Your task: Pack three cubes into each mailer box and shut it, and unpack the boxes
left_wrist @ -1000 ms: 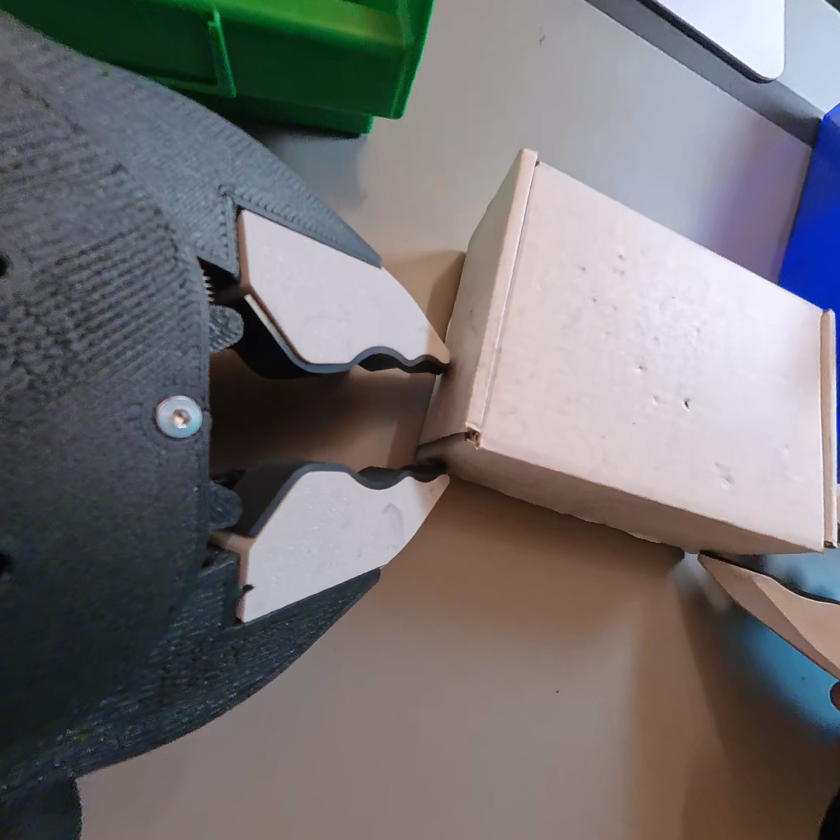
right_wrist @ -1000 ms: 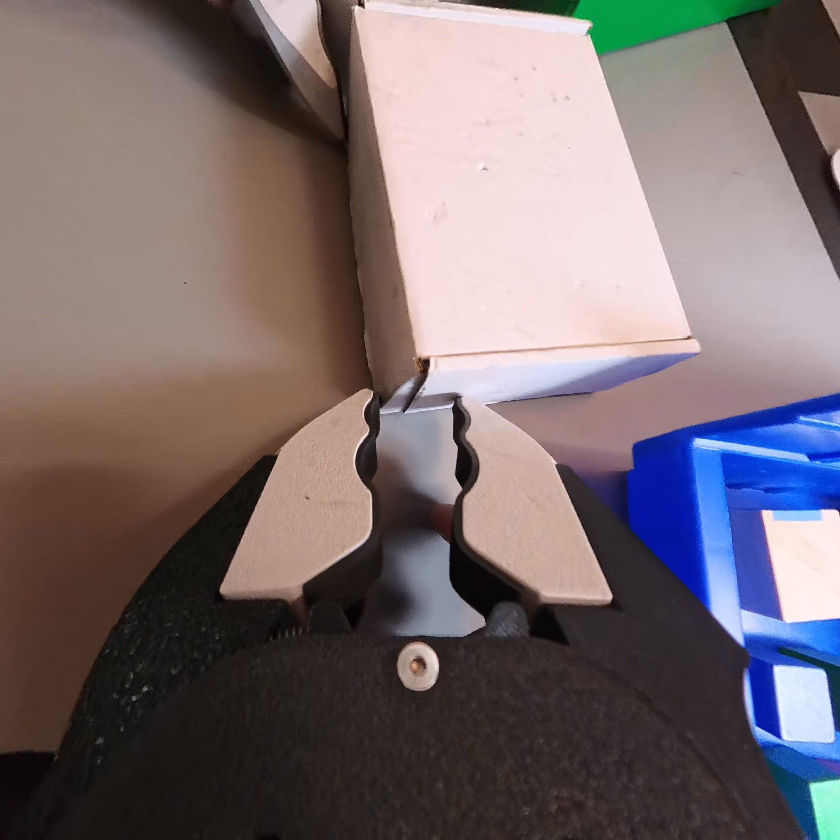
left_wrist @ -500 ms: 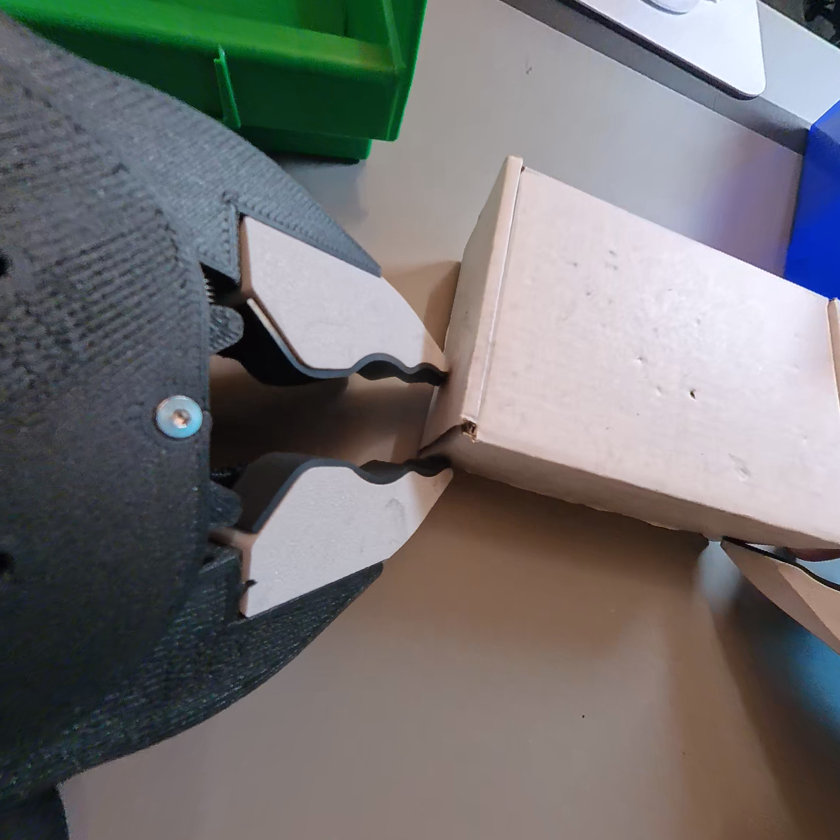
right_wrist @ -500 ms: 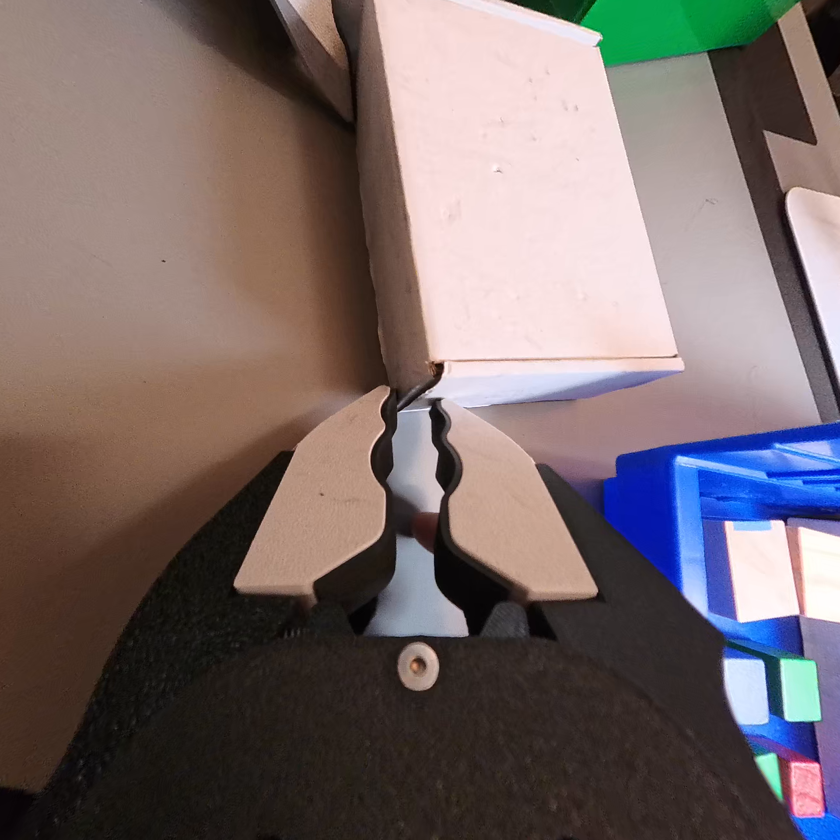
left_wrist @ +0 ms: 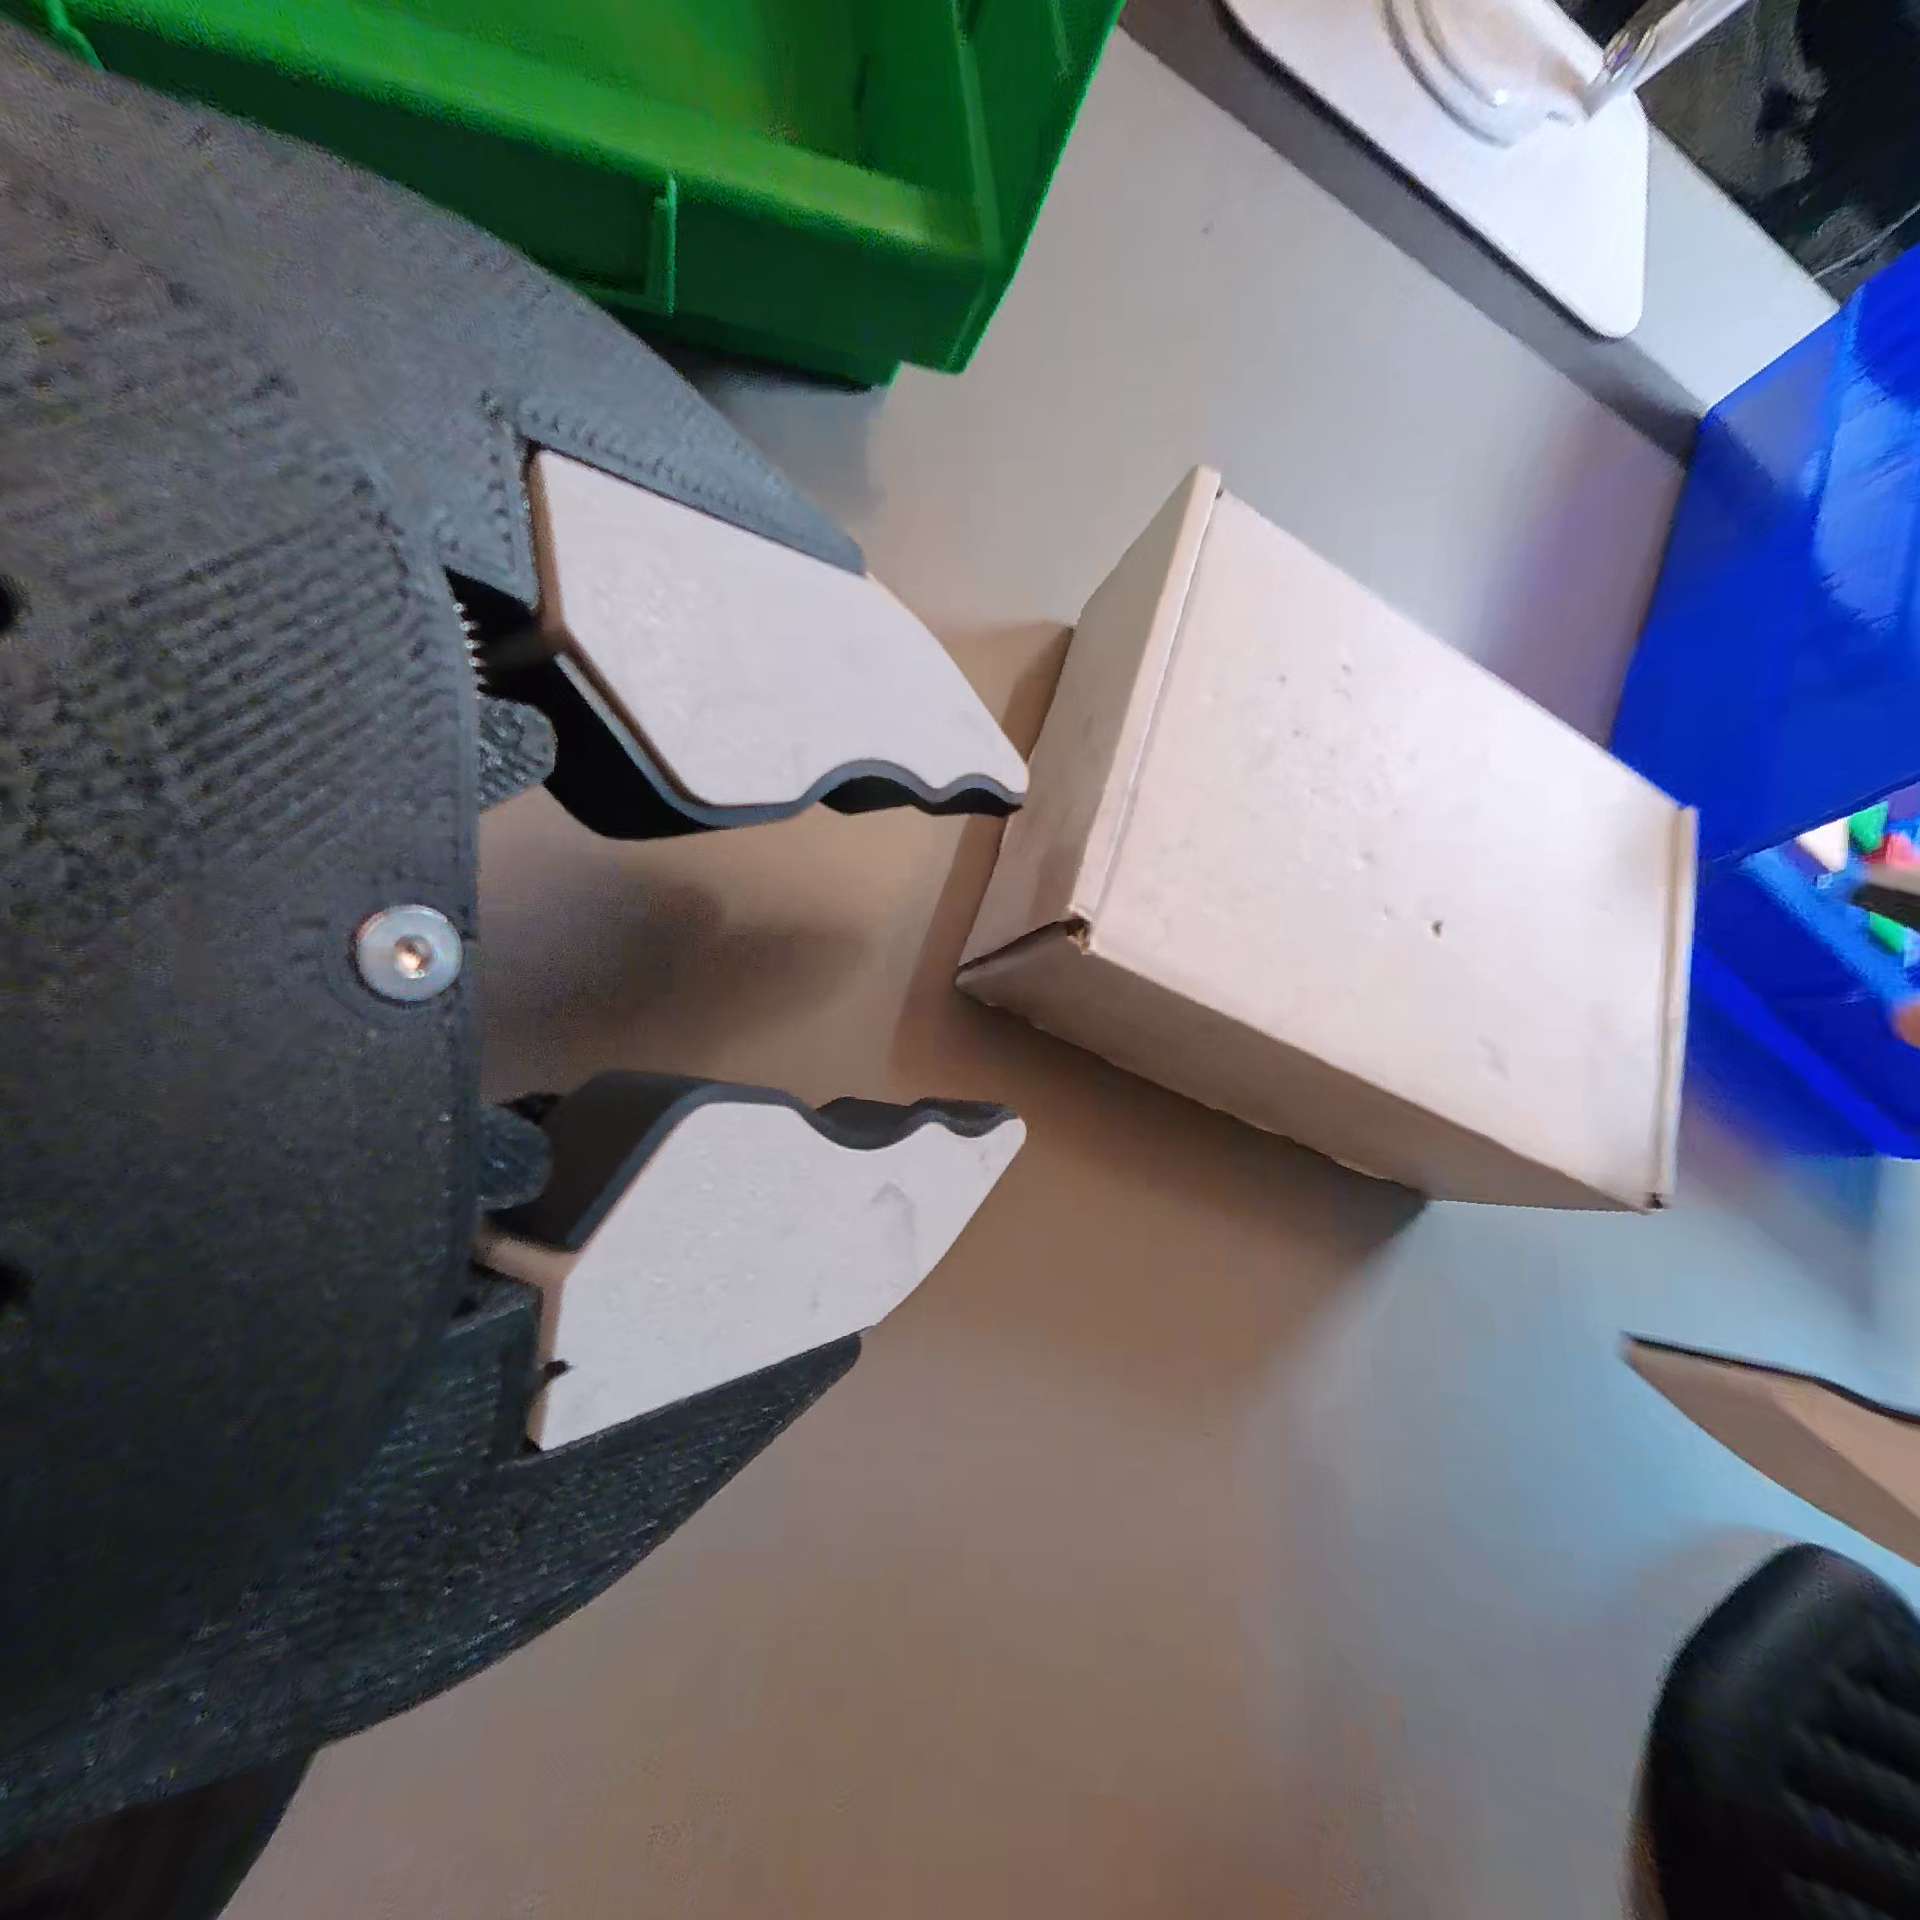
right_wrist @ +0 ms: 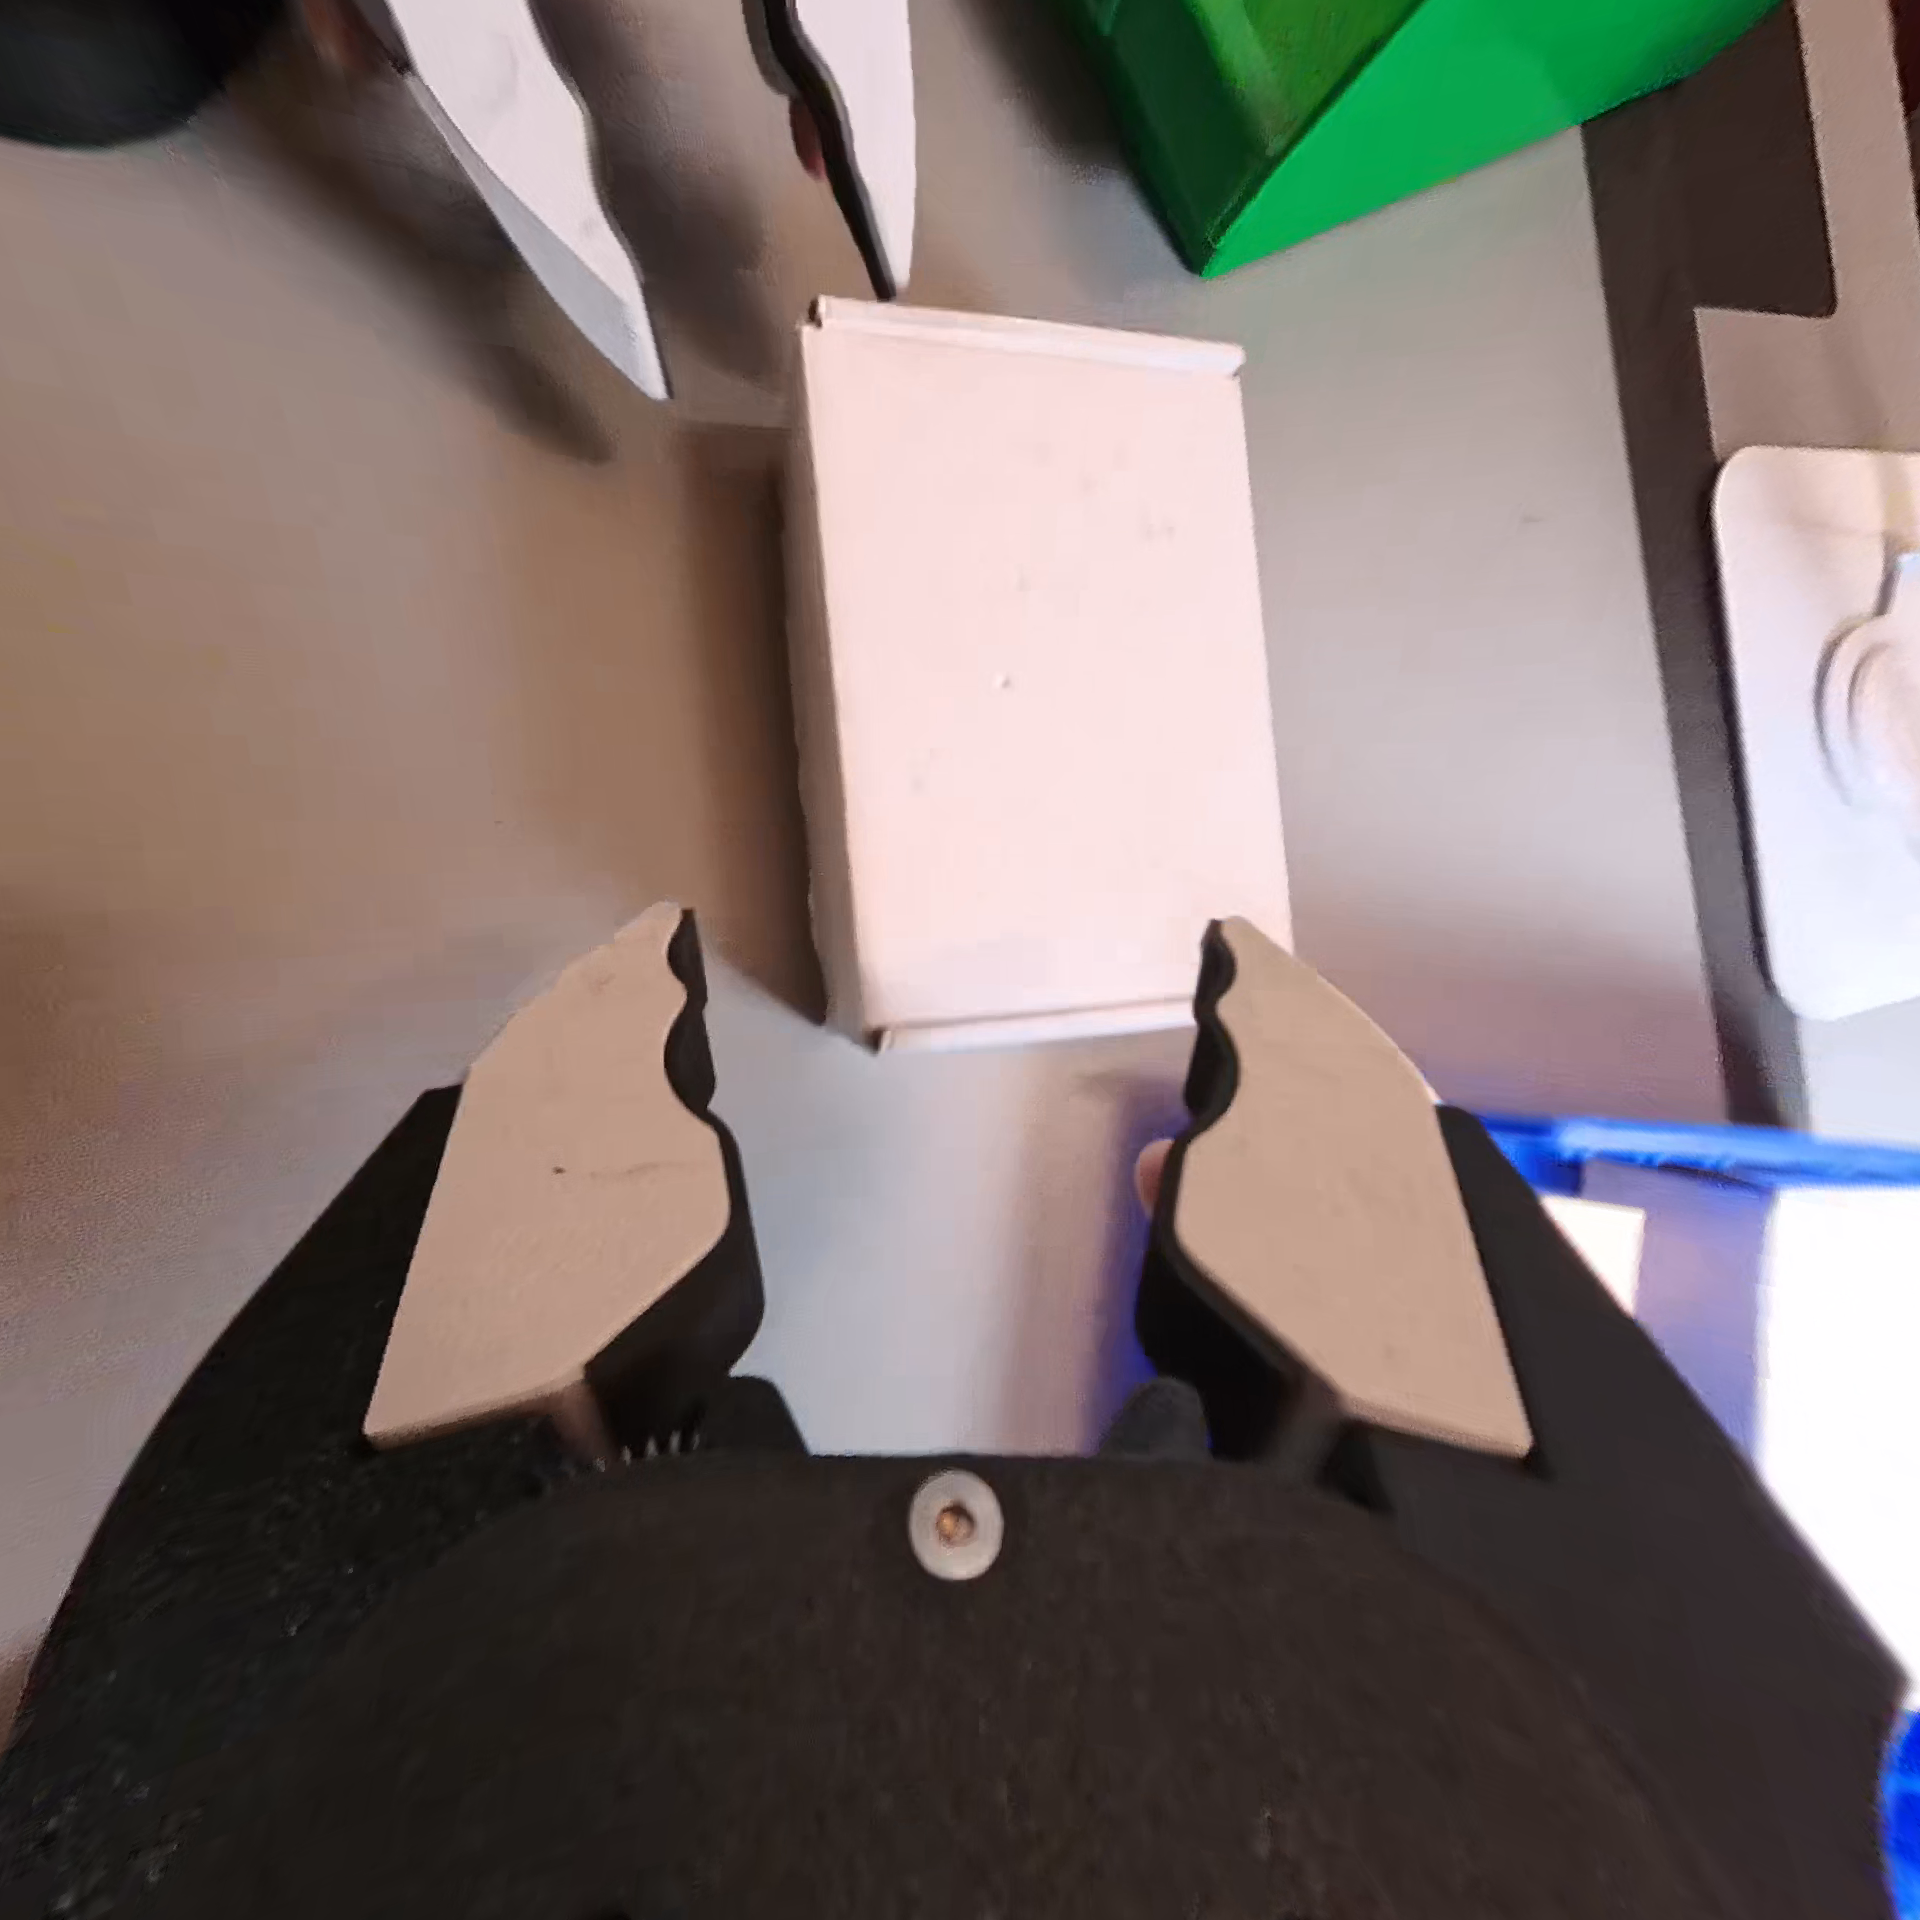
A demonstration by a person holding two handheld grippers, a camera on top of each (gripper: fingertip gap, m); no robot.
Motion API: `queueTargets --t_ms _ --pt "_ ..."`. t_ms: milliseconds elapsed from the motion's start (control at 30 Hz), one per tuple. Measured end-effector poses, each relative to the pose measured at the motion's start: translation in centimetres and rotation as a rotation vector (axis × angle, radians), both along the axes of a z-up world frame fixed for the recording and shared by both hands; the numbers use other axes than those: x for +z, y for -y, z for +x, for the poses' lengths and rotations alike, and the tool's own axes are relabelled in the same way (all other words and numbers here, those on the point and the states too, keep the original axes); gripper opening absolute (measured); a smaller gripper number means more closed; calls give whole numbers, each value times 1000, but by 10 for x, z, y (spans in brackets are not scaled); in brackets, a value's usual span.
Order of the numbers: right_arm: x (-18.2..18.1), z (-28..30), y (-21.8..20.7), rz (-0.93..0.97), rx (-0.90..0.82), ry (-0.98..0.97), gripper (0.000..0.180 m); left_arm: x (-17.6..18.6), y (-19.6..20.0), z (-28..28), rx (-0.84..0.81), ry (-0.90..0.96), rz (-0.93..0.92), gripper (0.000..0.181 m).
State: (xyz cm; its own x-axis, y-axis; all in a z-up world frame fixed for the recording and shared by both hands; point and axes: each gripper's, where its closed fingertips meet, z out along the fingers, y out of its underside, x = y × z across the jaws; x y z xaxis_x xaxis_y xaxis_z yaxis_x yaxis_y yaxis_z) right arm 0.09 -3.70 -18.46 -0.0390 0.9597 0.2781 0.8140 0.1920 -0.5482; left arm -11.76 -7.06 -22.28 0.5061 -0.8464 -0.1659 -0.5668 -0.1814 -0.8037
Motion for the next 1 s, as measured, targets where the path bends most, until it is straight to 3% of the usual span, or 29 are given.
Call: queueTargets --t_ms 33,233,400,1000 --pt "0 -9 -5 13 13 41 93 5 0 0 10 20 12 52" --pt "-16 -55 -30 -121 42 227 106 19 3 3 54 129 55 50" --pt "-32 -71 -24 -209 83 343 112 12 4 4 38 104 43 53" --pt "-45 -63 -9 -82 149 456 116 17 6 2 37 148 40 54"
